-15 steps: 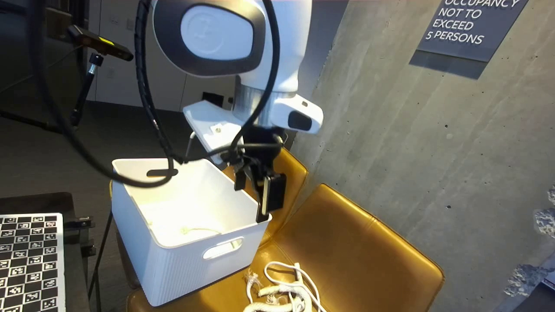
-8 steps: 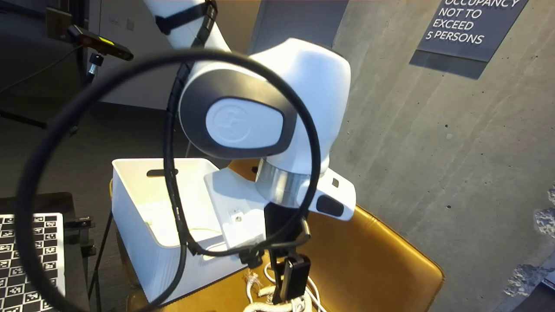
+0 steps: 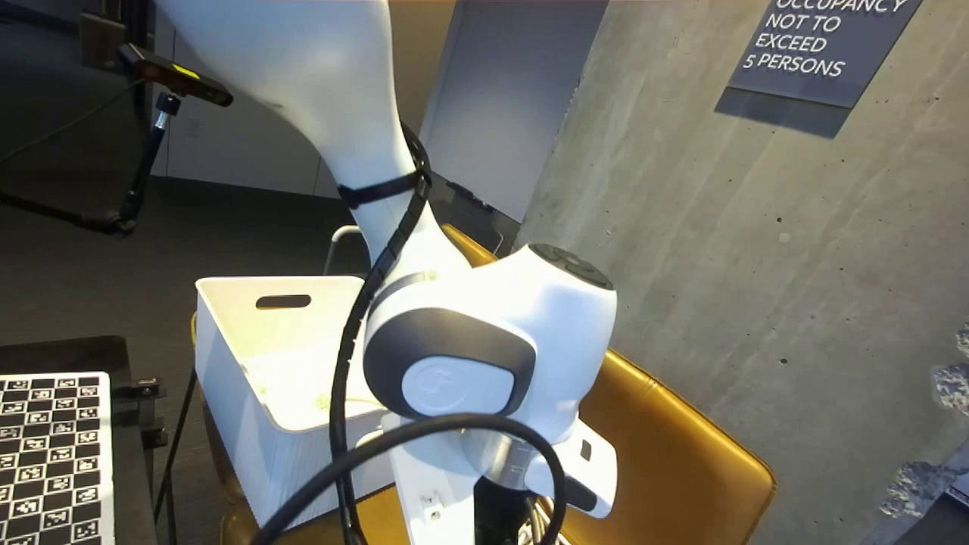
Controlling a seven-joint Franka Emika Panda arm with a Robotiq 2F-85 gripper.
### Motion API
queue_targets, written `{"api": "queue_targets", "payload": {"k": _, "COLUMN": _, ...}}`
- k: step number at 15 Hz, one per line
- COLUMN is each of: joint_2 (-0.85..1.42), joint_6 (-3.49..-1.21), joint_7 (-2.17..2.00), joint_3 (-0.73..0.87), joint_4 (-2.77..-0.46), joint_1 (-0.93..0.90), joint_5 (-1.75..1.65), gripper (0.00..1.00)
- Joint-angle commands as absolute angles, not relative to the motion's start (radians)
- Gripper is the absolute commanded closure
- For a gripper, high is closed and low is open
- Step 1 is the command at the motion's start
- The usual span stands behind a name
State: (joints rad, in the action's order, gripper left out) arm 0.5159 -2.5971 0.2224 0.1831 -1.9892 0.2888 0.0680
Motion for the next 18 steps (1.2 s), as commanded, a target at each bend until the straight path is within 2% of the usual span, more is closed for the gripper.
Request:
{"api": "queue_targets", "payload": {"k": 1, "joint_2": 0.662, "joint_6": -2.607, "joint_7": 0.179, "joint_3": 0.146, "joint_4": -1.838, "joint_1": 0.305, "joint_5": 0.08, "gripper": 0.0}}
{"api": "queue_targets", "payload": {"k": 12, "joint_2": 0.884, "joint_6": -2.601, "joint_7": 0.056, "joint_3": 0.154, "joint_4": -1.647, "joint_1": 0.267, "joint_5": 0.053, "gripper": 0.0}}
{"api": "queue_targets", "payload": {"k": 18, "joint_2": 0.842, "joint_6": -2.669, "joint_7": 0.046, "joint_3": 0.152, "joint_4": -1.782, "joint_1": 0.223, "joint_5": 0.037, "gripper": 0.0}}
